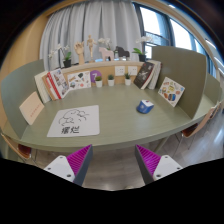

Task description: Arrange mouse

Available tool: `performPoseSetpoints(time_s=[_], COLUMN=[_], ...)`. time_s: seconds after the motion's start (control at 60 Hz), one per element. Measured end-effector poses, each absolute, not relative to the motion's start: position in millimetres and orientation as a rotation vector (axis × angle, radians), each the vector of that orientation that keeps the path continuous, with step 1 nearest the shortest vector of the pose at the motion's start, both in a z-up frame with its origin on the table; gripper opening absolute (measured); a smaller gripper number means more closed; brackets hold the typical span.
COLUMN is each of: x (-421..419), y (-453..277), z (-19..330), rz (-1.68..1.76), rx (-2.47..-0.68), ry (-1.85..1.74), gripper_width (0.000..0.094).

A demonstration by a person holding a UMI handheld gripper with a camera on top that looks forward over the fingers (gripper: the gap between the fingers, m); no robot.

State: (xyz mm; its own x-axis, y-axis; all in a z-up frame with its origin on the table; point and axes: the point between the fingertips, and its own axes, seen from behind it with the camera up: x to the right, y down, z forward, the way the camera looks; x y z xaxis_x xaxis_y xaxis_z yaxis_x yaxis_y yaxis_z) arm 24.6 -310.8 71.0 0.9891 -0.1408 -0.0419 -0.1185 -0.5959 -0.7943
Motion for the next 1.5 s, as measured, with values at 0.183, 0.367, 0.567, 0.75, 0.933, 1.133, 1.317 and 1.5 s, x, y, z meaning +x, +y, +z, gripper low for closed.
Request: performPoseSetpoints(time_s=[0.183,0.367,0.567,0.75,0.933,1.133,1.317,1.5], x=[119,177,209,209,194,187,185,186], y=[-267,-191,-111,-60,-23,-1,1,-2], z=[35,18,-1,-8,-7,-7,-11,-13], rz=[-0.099,-0.112,-0.074,-0.025,0.028,0.013,0.001,-0.017], rx=[-2.239,-2.270,-2.314,-2.357,-2.378,-2.370,-2.384,-2.446], ry=[0.245,0.246,0.212,0.130,0.064,0.013,-0.035,-0.004], gripper_width=[0.0834,0.0834,0.0826,0.0818,0.0762,0.0590,0.0475,0.0384])
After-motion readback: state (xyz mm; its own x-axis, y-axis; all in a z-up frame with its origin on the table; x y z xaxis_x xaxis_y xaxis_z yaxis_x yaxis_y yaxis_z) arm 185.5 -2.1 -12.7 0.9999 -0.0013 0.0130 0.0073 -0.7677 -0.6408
